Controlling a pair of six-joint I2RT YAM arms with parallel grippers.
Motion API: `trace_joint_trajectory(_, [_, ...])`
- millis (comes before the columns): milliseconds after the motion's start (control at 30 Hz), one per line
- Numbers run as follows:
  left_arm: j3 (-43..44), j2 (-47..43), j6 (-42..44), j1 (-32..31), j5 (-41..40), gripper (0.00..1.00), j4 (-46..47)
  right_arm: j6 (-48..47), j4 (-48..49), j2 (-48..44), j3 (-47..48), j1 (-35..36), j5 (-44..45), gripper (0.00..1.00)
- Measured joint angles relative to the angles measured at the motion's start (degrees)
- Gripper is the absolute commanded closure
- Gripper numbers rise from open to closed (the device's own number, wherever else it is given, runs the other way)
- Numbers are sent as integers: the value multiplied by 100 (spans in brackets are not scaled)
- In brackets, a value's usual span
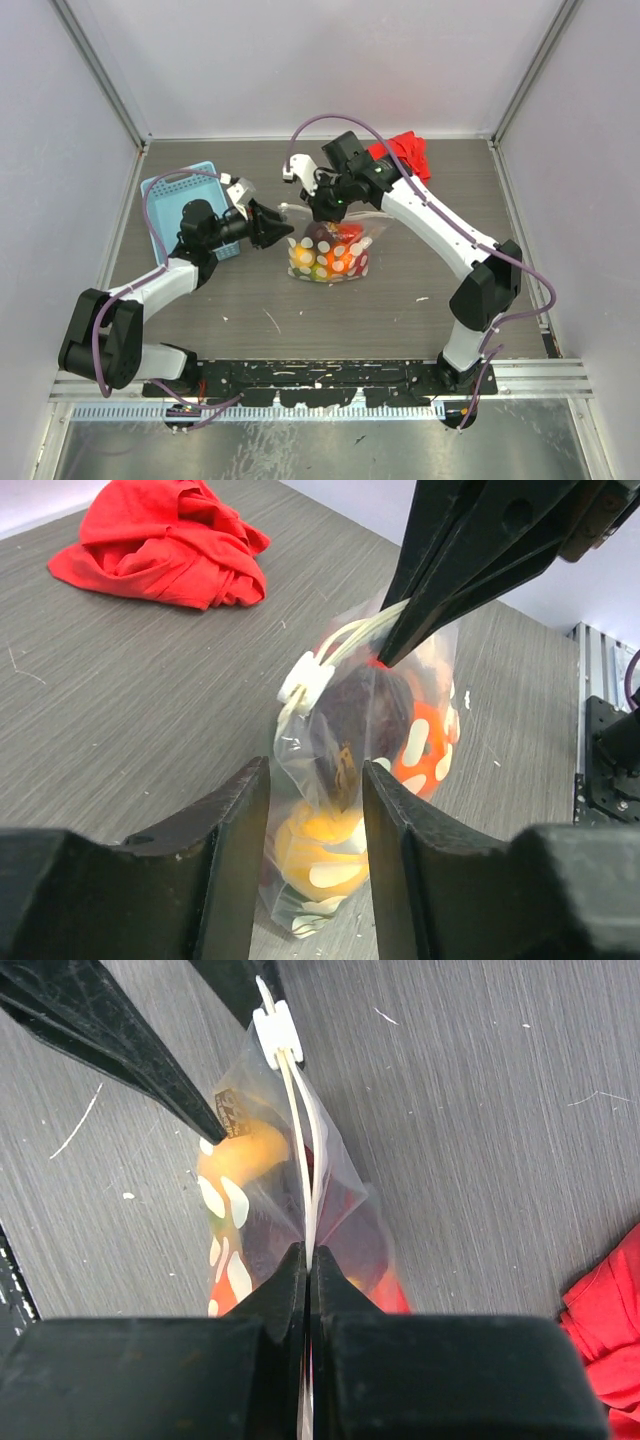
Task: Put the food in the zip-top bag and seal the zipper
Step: Zip the zipper food storage bag at the center of the board.
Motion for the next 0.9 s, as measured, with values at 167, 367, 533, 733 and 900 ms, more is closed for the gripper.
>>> trace_joint_trajectory(167, [0,0,33,2,94,40,39,11,-90,-142,-37,0,-83,100])
trace_joint_trajectory(367, [101,92,31,7,409,39,72,24,-120,-361,-212,0,-166,100])
trace_joint_trajectory(533, [341,254,15,7,752,42,92,37,-149,-426,-260,0,-251,100])
trace_joint_trajectory(733, [581,549,-179,7,1080,57,345,44,-146,-431,-323,0,-341,100])
trace_joint_trajectory(900, [612,741,-435,7,1276,74,525,46,-122,-433,-424,0,-363,100])
